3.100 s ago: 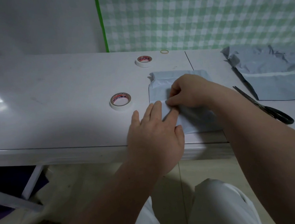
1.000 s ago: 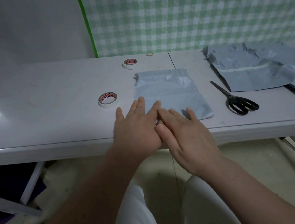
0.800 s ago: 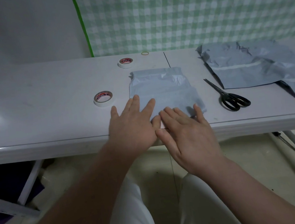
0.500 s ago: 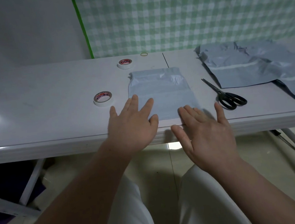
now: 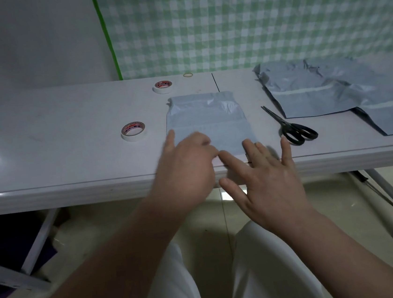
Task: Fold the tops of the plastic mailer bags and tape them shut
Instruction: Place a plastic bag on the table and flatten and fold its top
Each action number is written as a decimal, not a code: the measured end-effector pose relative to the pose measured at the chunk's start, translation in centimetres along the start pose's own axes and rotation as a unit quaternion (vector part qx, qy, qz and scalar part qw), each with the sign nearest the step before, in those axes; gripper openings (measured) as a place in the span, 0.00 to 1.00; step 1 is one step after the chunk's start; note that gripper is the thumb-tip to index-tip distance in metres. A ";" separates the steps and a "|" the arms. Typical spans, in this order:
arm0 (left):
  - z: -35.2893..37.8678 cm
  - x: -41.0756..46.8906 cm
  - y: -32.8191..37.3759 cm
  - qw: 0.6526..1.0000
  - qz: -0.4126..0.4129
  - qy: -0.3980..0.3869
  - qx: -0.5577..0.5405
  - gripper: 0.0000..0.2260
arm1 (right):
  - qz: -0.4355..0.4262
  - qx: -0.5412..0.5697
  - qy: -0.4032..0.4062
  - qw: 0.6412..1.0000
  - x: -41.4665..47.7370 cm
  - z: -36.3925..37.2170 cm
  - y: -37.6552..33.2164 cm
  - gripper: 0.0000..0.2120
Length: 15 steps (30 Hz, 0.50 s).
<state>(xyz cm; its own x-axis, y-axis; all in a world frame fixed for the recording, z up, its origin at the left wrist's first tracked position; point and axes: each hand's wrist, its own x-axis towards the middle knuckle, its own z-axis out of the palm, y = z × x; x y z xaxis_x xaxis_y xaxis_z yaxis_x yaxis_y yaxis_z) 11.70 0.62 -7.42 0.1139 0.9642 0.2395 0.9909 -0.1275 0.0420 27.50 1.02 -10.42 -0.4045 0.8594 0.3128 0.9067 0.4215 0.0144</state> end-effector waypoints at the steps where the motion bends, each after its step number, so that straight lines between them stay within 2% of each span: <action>1: 0.1 -0.4 0.5 1.000 0.006 -0.002 -0.019 0.17 | -0.001 -0.003 0.002 1.000 -0.1 0.0 0.0 0.25; 4: 0.8 -1.7 1.0 0.997 -0.007 0.026 -0.066 0.19 | 0.001 -0.005 0.012 1.000 -0.2 0.2 -0.1 0.25; 8: 1.4 -2.2 1.0 0.997 -0.015 0.062 -0.047 0.24 | 0.007 -0.004 0.018 1.000 -0.1 0.5 -0.3 0.25; 15: 1.7 -2.7 0.1 0.991 -0.049 0.115 -0.058 0.18 | 0.015 0.009 0.028 0.999 -0.1 0.8 -0.1 0.23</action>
<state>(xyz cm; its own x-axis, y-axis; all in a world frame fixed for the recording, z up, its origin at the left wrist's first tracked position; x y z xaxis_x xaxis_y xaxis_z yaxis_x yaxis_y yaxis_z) 11.63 -1.61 -9.76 -0.0141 0.8968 0.4422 0.9802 -0.0751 0.1835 27.34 1.07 -11.20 -0.3694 0.8545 0.3652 0.9159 0.4012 -0.0123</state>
